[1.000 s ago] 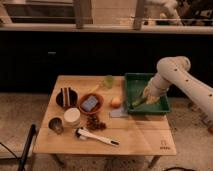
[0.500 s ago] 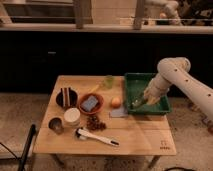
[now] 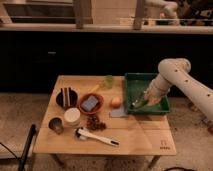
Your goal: Place pepper in tray
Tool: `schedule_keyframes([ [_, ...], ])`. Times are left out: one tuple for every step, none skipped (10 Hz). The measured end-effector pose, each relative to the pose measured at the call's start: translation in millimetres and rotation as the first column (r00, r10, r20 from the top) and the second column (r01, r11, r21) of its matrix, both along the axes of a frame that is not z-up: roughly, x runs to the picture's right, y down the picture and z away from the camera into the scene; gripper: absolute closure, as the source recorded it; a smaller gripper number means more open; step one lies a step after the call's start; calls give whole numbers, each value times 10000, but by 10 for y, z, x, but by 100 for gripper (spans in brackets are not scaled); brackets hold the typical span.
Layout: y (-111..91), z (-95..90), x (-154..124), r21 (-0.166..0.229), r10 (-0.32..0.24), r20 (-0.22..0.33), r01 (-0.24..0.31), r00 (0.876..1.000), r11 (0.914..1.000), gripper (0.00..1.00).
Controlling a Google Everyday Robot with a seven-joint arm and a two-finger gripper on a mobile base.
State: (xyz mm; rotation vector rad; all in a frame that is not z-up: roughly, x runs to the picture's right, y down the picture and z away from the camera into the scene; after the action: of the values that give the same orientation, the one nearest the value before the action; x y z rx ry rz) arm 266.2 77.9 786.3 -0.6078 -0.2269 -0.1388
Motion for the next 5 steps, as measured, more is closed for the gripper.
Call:
schedule_keyframes([
  [-41, 20, 15, 68, 105, -17, -105, 9999, 9999, 91],
  [-82, 63, 57, 122, 300, -53, -299, 9995, 9995, 91],
  [-143, 122, 117, 215, 511, -71, -509, 9987, 9985, 91],
  [-195, 173, 156, 318, 684, -45, -682, 9976, 9972, 91],
  [-229, 207, 164, 433, 817, 31, -818, 9966, 9957, 91],
])
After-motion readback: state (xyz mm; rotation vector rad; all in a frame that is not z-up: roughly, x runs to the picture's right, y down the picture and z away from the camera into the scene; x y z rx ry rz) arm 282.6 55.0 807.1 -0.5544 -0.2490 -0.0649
